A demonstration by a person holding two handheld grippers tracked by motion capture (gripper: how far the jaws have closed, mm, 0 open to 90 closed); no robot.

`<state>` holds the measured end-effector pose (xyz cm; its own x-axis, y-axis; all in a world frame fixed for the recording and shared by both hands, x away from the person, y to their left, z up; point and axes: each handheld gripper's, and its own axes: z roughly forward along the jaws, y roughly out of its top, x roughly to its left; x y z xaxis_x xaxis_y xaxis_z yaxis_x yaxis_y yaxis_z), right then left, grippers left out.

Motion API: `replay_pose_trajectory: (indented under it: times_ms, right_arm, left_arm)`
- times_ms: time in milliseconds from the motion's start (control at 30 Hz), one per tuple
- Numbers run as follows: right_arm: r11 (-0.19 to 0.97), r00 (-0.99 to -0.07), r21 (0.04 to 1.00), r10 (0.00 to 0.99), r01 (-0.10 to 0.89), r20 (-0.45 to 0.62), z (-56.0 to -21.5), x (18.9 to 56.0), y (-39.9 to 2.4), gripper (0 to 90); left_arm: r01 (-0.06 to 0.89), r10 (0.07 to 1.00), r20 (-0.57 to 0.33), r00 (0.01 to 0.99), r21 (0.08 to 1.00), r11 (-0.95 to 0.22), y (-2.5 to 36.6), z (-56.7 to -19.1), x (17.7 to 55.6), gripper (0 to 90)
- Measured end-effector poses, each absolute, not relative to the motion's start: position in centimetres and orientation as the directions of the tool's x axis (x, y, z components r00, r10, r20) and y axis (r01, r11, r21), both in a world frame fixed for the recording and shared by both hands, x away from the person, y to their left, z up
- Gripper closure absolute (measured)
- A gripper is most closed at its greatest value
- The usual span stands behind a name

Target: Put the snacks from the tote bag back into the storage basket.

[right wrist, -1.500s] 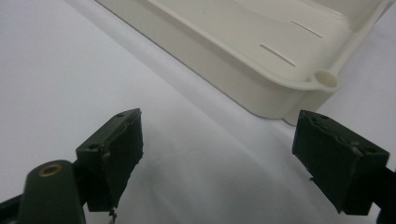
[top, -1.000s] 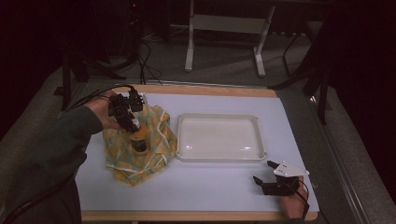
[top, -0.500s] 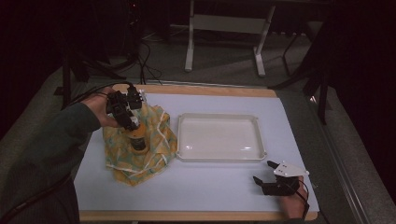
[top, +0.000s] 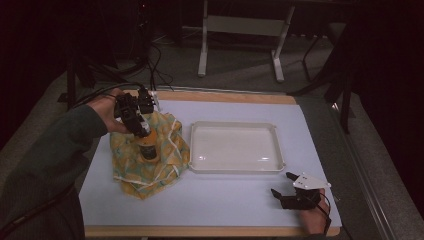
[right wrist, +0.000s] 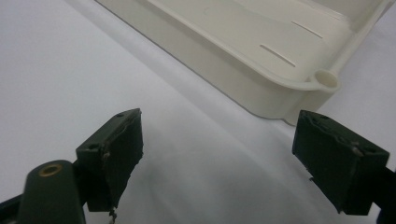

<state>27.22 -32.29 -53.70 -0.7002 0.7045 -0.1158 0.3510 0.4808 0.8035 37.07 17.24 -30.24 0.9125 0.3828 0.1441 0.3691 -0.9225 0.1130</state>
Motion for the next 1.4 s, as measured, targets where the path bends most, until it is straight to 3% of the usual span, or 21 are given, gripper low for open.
replay_pose_trajectory:
  times_ms: [1400]
  right_arm:
    - [0.482,-0.703,0.804,0.702,0.349,-0.115,-53.7,27.3,-32.3,15.9]
  left_arm:
    - [0.279,0.299,0.152,0.942,0.139,-0.95,10.7,-28.3,38.0,58.9]
